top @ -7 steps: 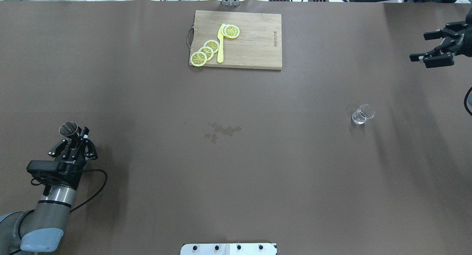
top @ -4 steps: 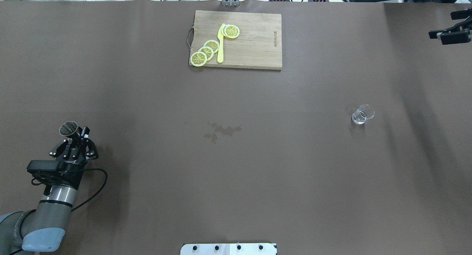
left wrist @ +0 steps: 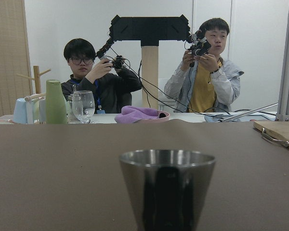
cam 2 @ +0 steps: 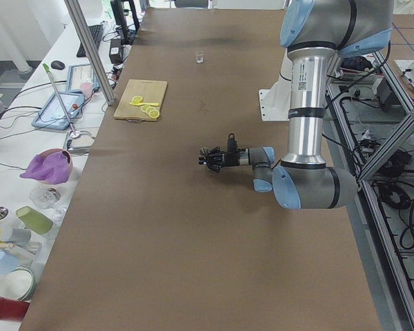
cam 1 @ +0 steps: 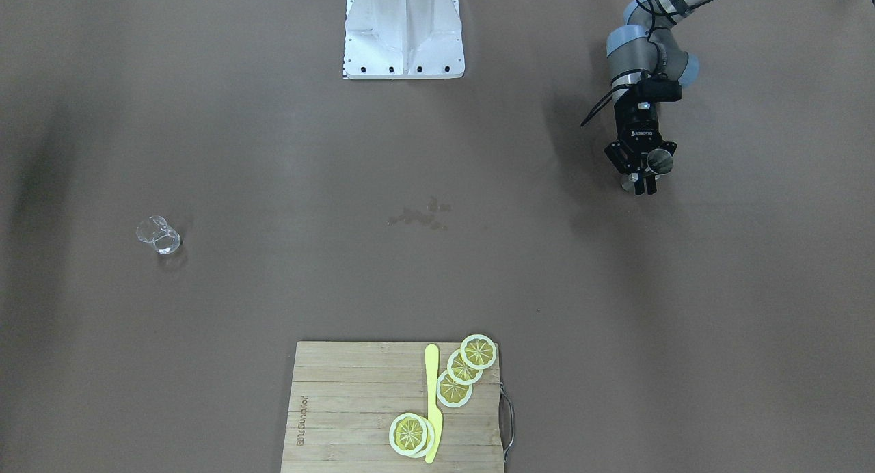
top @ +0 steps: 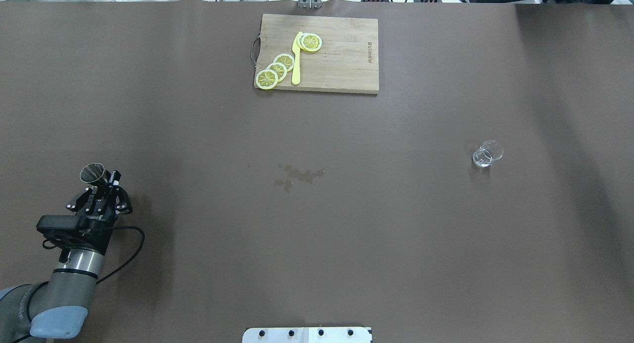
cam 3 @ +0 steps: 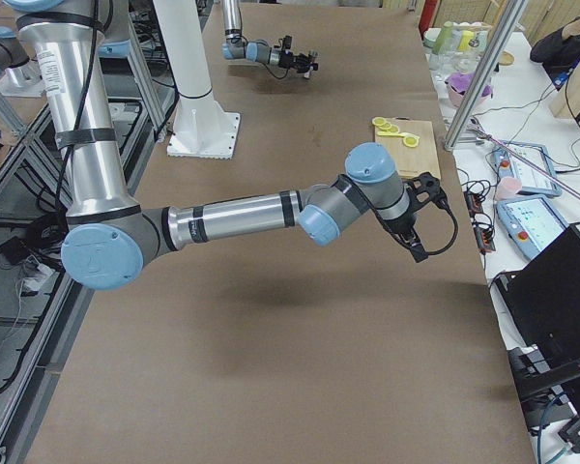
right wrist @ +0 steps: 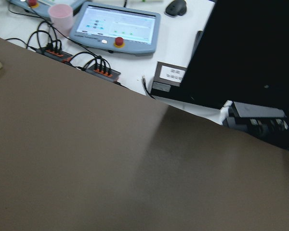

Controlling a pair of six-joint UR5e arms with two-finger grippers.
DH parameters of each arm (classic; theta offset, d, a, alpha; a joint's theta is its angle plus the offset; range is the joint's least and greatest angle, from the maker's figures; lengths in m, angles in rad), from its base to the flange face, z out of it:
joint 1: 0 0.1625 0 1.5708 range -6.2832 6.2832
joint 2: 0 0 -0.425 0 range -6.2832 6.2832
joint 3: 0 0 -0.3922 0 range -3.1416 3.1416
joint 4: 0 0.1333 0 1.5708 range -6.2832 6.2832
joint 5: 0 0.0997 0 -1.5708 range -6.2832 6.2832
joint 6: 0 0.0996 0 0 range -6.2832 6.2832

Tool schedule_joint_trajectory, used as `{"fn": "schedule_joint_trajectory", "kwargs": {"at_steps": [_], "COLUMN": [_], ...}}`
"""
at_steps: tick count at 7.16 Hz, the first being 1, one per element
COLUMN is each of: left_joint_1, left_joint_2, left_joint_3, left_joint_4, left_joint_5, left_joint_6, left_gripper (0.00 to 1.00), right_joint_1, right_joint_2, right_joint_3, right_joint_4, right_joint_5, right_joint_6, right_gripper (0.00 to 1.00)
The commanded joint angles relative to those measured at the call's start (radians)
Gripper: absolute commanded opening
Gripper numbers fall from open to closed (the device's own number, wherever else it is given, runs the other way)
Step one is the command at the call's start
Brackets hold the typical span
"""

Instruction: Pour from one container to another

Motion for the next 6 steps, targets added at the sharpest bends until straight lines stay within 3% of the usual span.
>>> {"fn": "schedule_joint_trajectory", "kwargs": {"at_steps": [1,2,4,5,6], "left_joint_1": [0.0,0.0,0.002,0.002,0.002], "left_joint_2": [0.0,0.0,0.0,0.003,0.005], "left_joint_3": [0.001,0.0,-0.002,-0.01,-0.013], "left_joint_4": [0.006,0.006,0.006,0.006,0.006], "left_joint_5": [-0.006,-0.009,-0.009,-0.009,-0.003], "left_joint_6": [0.001,0.001,0.004,0.006,0.006], "left_gripper": [0.27,0.33,0.53,0.73,0.98], "right_joint_1": [0.033,0.055,0.124,0.151,0.165], "right_joint_2": [-0.045,-0.065,-0.205,-0.255,-0.278], "right_joint_3": [0.144,0.193,0.203,0.193,0.193], "right_joint_4": [-0.382,-0.528,-0.588,-0.59,-0.588], "right_joint_5": [0.011,0.046,0.121,0.136,0.144], "right_joint_6": [0.001,0.003,-0.011,-0.013,-0.013], "right_gripper": [1.0,1.0,1.0,1.0,1.0]}}
